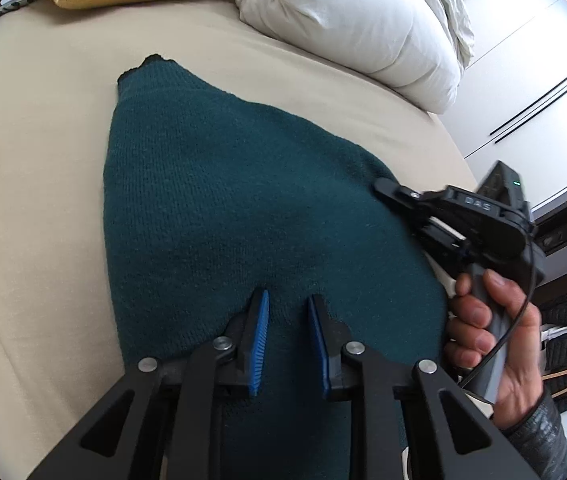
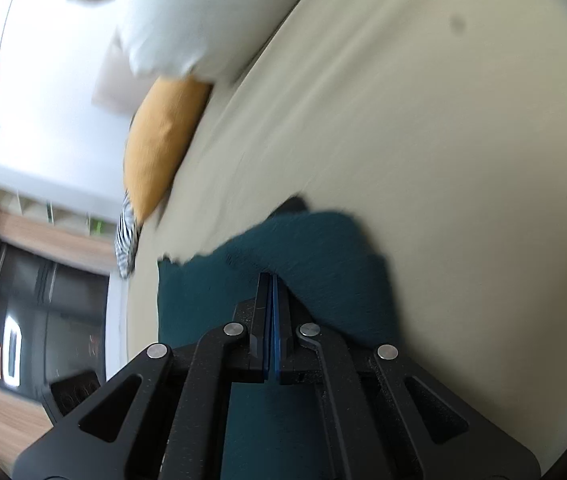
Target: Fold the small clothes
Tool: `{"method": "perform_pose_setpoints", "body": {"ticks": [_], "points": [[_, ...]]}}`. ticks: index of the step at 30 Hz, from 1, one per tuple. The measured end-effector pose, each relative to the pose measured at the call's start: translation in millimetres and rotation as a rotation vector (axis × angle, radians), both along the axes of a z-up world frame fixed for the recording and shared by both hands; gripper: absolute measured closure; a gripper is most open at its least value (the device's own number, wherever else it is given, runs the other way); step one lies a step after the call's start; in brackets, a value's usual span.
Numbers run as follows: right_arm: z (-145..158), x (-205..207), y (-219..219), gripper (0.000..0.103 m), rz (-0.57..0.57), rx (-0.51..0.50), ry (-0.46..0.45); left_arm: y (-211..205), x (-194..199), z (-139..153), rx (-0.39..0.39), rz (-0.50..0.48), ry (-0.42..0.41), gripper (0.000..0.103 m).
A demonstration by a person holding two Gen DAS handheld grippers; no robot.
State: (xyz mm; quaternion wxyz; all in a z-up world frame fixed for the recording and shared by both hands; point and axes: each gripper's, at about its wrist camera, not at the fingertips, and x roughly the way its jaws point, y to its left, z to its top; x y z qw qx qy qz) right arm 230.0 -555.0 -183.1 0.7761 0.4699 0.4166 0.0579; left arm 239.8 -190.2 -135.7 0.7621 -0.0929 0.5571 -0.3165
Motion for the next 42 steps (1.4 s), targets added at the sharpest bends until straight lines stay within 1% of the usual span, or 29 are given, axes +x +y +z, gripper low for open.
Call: {"method": "perform_pose_setpoints", "body": {"ticks": [1, 2, 3, 4, 6, 8, 10, 12, 13, 14, 17, 19, 21, 22, 23, 25, 27, 28, 29, 30, 32, 33, 34, 35, 36, 38, 39, 40, 42], "points": [[5.7, -5.0, -1.9, 0.103, -0.023, -0.025, 0.005, 1.3, -0.8, 0.0, -0.004, 0.0, -0.004, 0.078], [16.5, -12.7, -1.5, 0.103, -0.035, -0.081, 0.015, 1.7, -1.4, -0.3, -0.009, 0.001, -0.004, 0.079], [27.9, -20.4, 0.8, 0.094, -0.037, -0.127, 0.019, 2.3, -1.7, -0.6, -0.012, 0.003, -0.005, 0.079], [41.1, -31.5, 4.2, 0.094, -0.038, -0.15, 0.007, 2.1, -1.9, 0.0, -0.01, 0.003, -0.009, 0.079], [65.4, -58.2, 21.2, 0.094, 0.042, -0.108, -0.085, -0.1, -3.1, 1.0, 0.001, 0.003, -0.019, 0.079], [72.0, -75.6, 42.2, 0.094, 0.148, -0.09, -0.106, -1.2, -4.2, 2.4, 0.01, 0.005, -0.029, 0.079], [63.9, -91.9, 58.0, 0.094, 0.223, -0.103, -0.069, -0.6, -6.4, 2.9, 0.015, 0.006, -0.04, 0.079], [33.7, -107.2, 60.0, 0.103, 0.253, -0.105, 0.029, -0.3, -8.7, 1.5, 0.02, 0.003, -0.049, 0.079], [20.5, -116.5, 54.4, 0.103, 0.253, -0.077, 0.027, -2.0, -8.3, 1.3, 0.024, 0.001, -0.054, 0.079], [13.7, -128.1, 45.0, 0.103, 0.234, -0.057, -0.009, -3.1, -8.2, 1.3, 0.028, 0.0, -0.059, 0.079], [9.7, -154.8, 20.7, 0.103, 0.153, -0.033, -0.001, -2.8, -7.9, 1.0, 0.029, 0.002, -0.057, 0.079], [12.5, -164.1, 12.9, 0.103, 0.132, -0.047, 0.009, -1.9, -7.8, 5.0, 0.028, 0.01, -0.045, 0.079], [21.0, -169.2, 11.5, 0.103, 0.118, -0.066, 0.039, 0.9, -12.7, 17.7, 0.034, 0.026, -0.035, 0.079], [30.1, -170.1, 14.5, 0.097, 0.115, -0.091, 0.048, 3.8, -16.6, 22.6, 0.045, 0.03, -0.041, 0.079], [39.9, -173.6, 18.3, 0.094, 0.119, -0.1, 0.028, 8.8, -23.8, 30.4, 0.055, 0.042, -0.056, 0.079], [62.2, -175.2, 25.1, 0.094, 0.148, -0.086, -0.062, 20.7, -40.6, 44.2, 0.033, 0.066, -0.085, 0.072], [76.4, -169.1, 37.8, 0.094, 0.176, -0.083, -0.116, 27.3, -58.5, 51.0, 0.016, 0.068, -0.114, 0.071], [76.4, -164.3, 42.3, 0.09, 0.197, -0.079, -0.128, 26.1, -65.9, 49.2, 0.034, 0.055, -0.124, 0.071], [70.3, -160.1, 42.7, 0.082, 0.208, -0.079, -0.113, 23.9, -73.0, 42.4, 0.06, 0.04, -0.126, 0.071], [61.9, -156.1, 45.8, 0.076, 0.208, -0.084, -0.085, 22.1, -76.1, 33.3, 0.078, 0.034, -0.111, 0.071], [27.4, -152.0, 42.7, 0.078, 0.2, -0.085, 0.021, 21.8, -78.3, 7.7, 0.093, 0.028, -0.058, 0.072], [15.3, -156.9, 34.7, 0.082, 0.189, -0.041, 0.008, 22.6, -79.0, 1.1, 0.089, 0.025, -0.059, 0.073], [10.2, -163.6, 27.4, 0.082, 0.167, -0.001, -0.019, 24.2, -79.2, -0.4, 0.079, 0.024, -0.068, 0.073], [9.6, -172.3, 19.7, 0.082, 0.148, 0.025, -0.017, 25.4, -78.1, 1.0, 0.074, 0.024, -0.064, 0.073], [12.5, -176.3, 18.0, 0.082, 0.142, 0.018, -0.017, 26.4, -76.4, 3.3, 0.071, 0.025, -0.055, 0.073], [25.4, -186.0, 11.7, 0.078, 0.142, -0.046, -0.009, 29.7, -76.3, 12.9, 0.075, 0.025, -0.064, 0.074], [32.1, -189.1, 8.2, 0.078, 0.136, -0.071, -0.004, 31.2, -77.5, 21.8, 0.078, 0.024, -0.095, 0.072], [42.8, -191.3, 2.9, 0.076, 0.128, -0.097, -0.006, 32.1, -78.9, 28.1, 0.079, 0.027, -0.121, 0.066], [57.8, -195.3, -0.6, 0.074, 0.121, -0.127, -0.048, 31.8, -72.2, 40.4, 0.074, 0.039, -0.169, 0.062]]}}
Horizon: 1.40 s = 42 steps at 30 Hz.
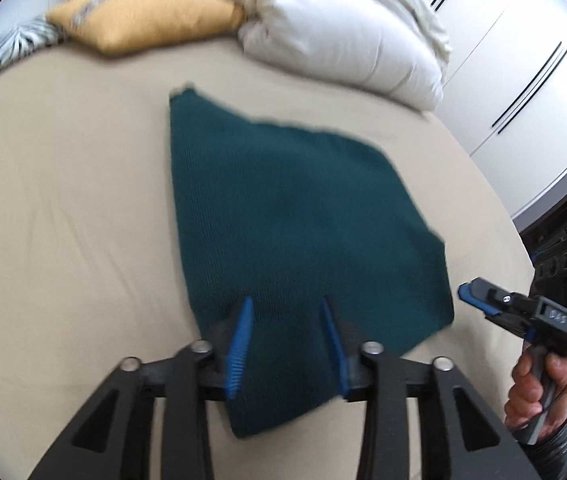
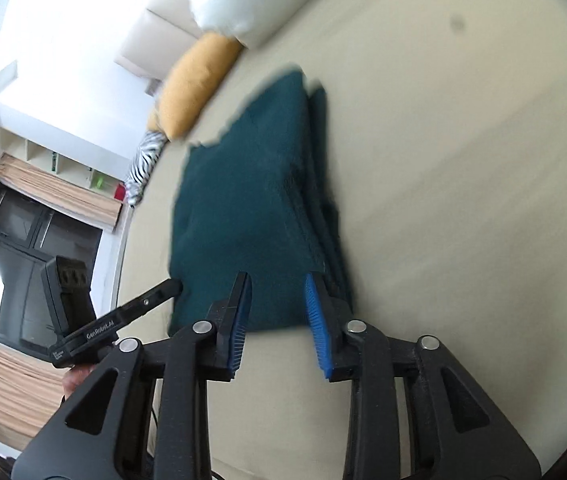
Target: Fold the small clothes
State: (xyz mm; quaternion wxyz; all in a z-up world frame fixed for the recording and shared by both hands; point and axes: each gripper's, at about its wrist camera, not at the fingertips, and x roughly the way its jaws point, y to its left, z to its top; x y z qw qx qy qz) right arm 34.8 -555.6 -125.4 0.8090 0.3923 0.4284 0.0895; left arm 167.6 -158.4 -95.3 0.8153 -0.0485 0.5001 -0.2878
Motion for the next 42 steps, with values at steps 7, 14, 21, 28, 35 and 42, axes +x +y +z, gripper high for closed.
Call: {"method": "perform_pose_setpoints", "body": {"ticks": [7, 14, 21, 28, 35, 42], "points": [[24.2, 81.6, 27.6, 0.074, 0.123, -0.039, -0.067, -44.9, 64.2, -9.0, 0.08, -0.009, -0.023, 0.06], [-35.2, 135.3, 4.5, 0.103, 0.033, -0.02, 0.004, -54.7, 71.8, -32.2, 0.111, -0.014, -0.048, 0.06], [-3.6, 107.8, -15.2, 0.064, -0.048, -0.074, -0.032, -10.4, 52.5, 8.8, -0.023, 0.082, -0.08, 0.047], [6.8, 119.0, -18.8, 0.023, -0.029, -0.144, 0.033, 12.2, 66.8, -20.4, -0.02, 0.172, 0.047, 0.029], [-27.3, 159.4, 7.4, 0.062, 0.079, -0.166, 0.144, -11.1, 75.7, -46.9, -0.071, 0.144, 0.172, 0.041], [-12.6, 169.5, 47.4, 0.081, 0.104, -0.433, 0.171, -19.0, 62.8, -24.4, 0.03, 0.098, 0.114, 0.068]]}}
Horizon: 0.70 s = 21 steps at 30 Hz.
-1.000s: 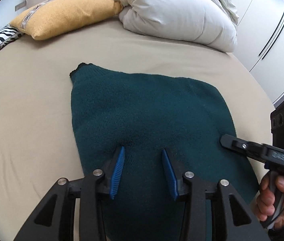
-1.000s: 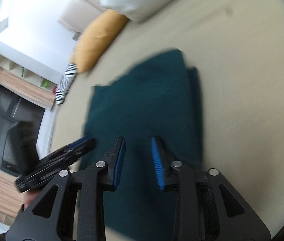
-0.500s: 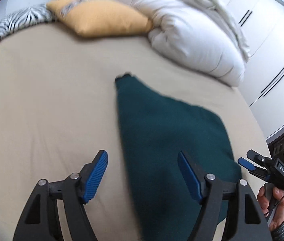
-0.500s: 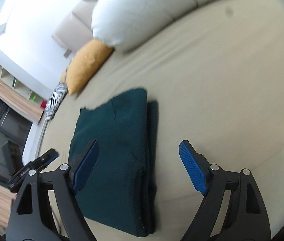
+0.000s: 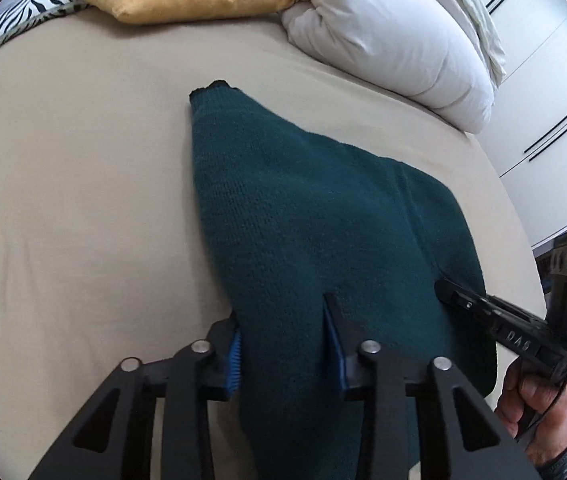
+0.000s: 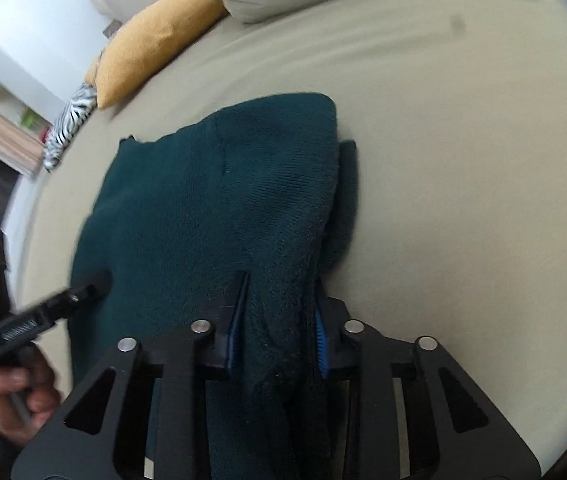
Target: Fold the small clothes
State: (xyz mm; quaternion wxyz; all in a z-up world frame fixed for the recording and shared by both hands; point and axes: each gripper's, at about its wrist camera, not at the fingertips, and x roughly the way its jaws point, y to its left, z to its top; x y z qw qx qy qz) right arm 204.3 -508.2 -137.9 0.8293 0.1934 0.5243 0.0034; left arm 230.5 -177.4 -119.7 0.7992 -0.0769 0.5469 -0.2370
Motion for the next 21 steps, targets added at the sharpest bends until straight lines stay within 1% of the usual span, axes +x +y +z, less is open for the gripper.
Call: {"method": "perform_pose_setpoints", "body": {"ticks": [2, 3, 6, 9, 11, 15, 18, 21], "points": [[15.3, -2.8, 27.1, 0.082, 0.032, -0.163, -0.014, 4.4, -9.2, 11.1, 0.02, -0.001, -0.02, 0.07], [22.8, -5.3, 38.9, 0.083, 0.045, -0.214, -0.025, 8.2, -15.4, 17.7, 0.034, -0.002, -0.034, 0.07], [51.8, -19.7, 74.7, 0.084, 0.09, -0.273, -0.084, 29.4, -38.0, 43.3, 0.066, -0.012, -0.095, 0.07], [78.1, -39.9, 117.7, 0.084, 0.152, -0.316, -0.142, 66.2, -65.3, 68.8, 0.082, -0.012, -0.135, 0.07], [93.7, -56.0, 144.9, 0.084, 0.183, -0.312, -0.176, 90.2, -82.7, 80.9, 0.097, -0.013, -0.155, 0.07], [113.9, -86.2, 192.4, 0.084, 0.229, -0.231, -0.222, 139.3, -118.3, 98.2, 0.111, 0.003, -0.181, 0.07], [115.6, -97.6, 228.1, 0.084, 0.265, -0.187, -0.229, 175.5, -141.7, 102.2, 0.127, 0.022, -0.187, 0.07], [112.1, -109.2, 263.5, 0.084, 0.313, -0.162, -0.23, 200.4, -159.7, 95.0, 0.128, 0.041, -0.172, 0.07]]}}
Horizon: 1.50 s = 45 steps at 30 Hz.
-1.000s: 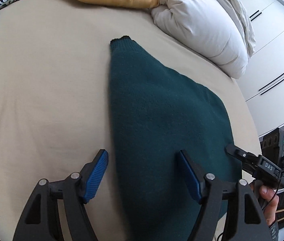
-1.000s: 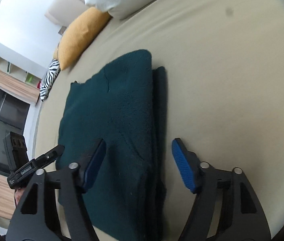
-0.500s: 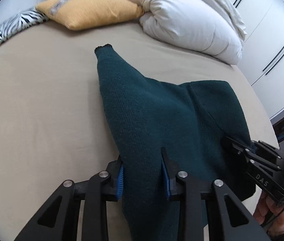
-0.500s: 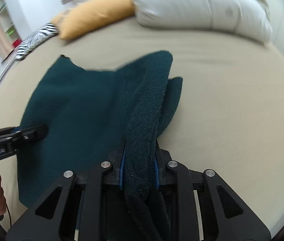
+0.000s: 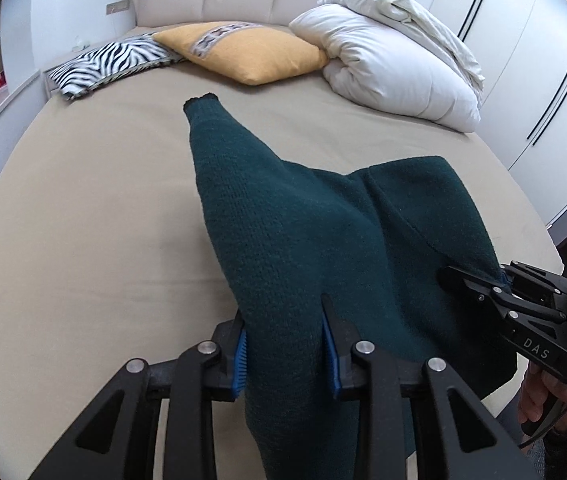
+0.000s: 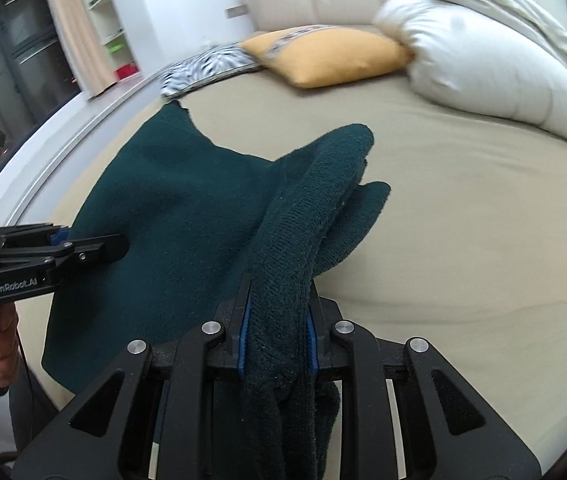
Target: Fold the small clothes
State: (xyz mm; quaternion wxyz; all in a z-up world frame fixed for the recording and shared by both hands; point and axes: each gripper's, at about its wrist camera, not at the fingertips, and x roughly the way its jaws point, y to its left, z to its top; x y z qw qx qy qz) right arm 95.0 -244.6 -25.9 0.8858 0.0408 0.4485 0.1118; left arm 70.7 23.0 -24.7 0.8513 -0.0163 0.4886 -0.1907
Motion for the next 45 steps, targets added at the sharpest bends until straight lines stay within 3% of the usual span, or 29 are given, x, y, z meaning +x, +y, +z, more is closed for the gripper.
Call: {"method": "perform_pose_setpoints", "body": {"ticks": [6, 10, 12, 14, 15, 20, 26, 28, 31, 36, 38, 41, 45], "points": [[-28.1, 3.4, 39.0, 0.084, 0.018, 0.055, 0.051, 25.4, 5.8, -48.9, 0.003, 0.049, 0.082, 0.069], [-86.0, 30.9, 42.1, 0.083, -0.025, 0.067, 0.181, 32.1, 12.0, -84.8, 0.02, 0.054, 0.12, 0.061], [-112.8, 39.8, 31.9, 0.081, -0.06, 0.169, 0.228, 34.8, 14.1, -87.3, 0.006, 0.059, 0.13, 0.059], [-129.3, 41.9, 12.7, 0.079, -0.113, 0.34, 0.255, 29.6, 15.2, -88.3, 0.037, 0.052, 0.122, 0.057], [-132.6, 42.6, 9.7, 0.08, -0.12, 0.373, 0.257, 26.6, 15.4, -89.1, 0.057, 0.05, 0.115, 0.056], [-132.2, 39.6, 27.9, 0.08, -0.097, 0.305, 0.213, 26.5, 20.3, -96.6, 0.052, 0.07, 0.118, 0.053], [-145.4, 39.6, 20.7, 0.078, -0.084, 0.364, 0.191, 36.7, 24.1, -97.7, 0.002, 0.091, 0.133, 0.044], [-144.3, 38.4, 9.6, 0.075, -0.09, 0.432, 0.197, 45.1, 20.7, -94.0, -0.036, 0.106, 0.136, 0.041], [-139.9, 27.4, -12.8, 0.059, -0.178, 0.523, 0.192, 50.8, 10.3, -85.2, -0.032, 0.141, 0.113, 0.036], [-112.7, 14.2, -34.1, 0.053, -0.389, 0.447, 0.148, 60.9, -10.4, -51.8, 0.017, 0.25, 0.008, 0.038], [-92.3, 13.0, -28.6, 0.053, -0.329, 0.485, 0.092, 58.9, -16.0, -36.6, -0.004, 0.252, -0.047, 0.038], [-69.7, 24.9, 7.4, 0.053, -0.153, 0.531, 0.047, 41.7, -17.5, -32.4, -0.077, 0.179, -0.066, 0.038], [-88.1, 43.4, 47.9, 0.053, -0.051, 0.517, 0.116, 12.2, -9.9, -58.5, -0.034, 0.112, -0.028, 0.038]]}}
